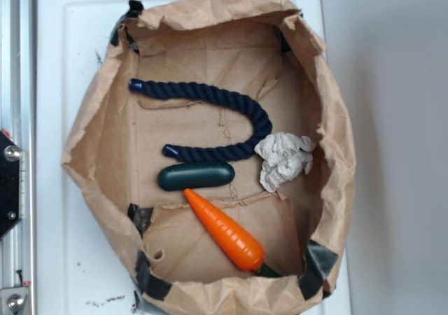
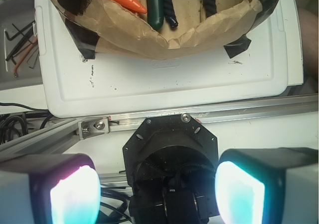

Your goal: Grab the blue rope.

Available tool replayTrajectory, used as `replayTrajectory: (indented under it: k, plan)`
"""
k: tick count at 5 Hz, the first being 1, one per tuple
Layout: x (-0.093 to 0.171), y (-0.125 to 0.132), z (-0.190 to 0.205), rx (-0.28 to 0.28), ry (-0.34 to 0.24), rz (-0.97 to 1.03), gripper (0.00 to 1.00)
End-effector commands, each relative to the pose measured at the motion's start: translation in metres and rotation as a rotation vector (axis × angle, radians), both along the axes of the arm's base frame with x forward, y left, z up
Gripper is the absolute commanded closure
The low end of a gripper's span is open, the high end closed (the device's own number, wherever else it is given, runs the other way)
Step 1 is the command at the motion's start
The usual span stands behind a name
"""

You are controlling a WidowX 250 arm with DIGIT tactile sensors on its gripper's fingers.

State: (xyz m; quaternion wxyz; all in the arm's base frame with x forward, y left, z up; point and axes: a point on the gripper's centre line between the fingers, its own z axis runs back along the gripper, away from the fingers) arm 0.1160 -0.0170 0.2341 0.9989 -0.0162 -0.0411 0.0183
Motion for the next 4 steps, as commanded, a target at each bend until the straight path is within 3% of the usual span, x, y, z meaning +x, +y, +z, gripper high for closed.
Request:
replayTrajectory:
  k: [1,2,3,4]
  plan:
    - [0.0,0.0,0.0,0.0,0.0,0.0,0.0]
    - [0.048,0.0,-0.024,-0.012,-0.053,0.045,0.0]
    - [0.095,-0.008,-0.047,0.006,-0.156,-0.046,0.0]
    - [0.109,0.001,-0.052,0.016,-0.231,-0.152,0.0]
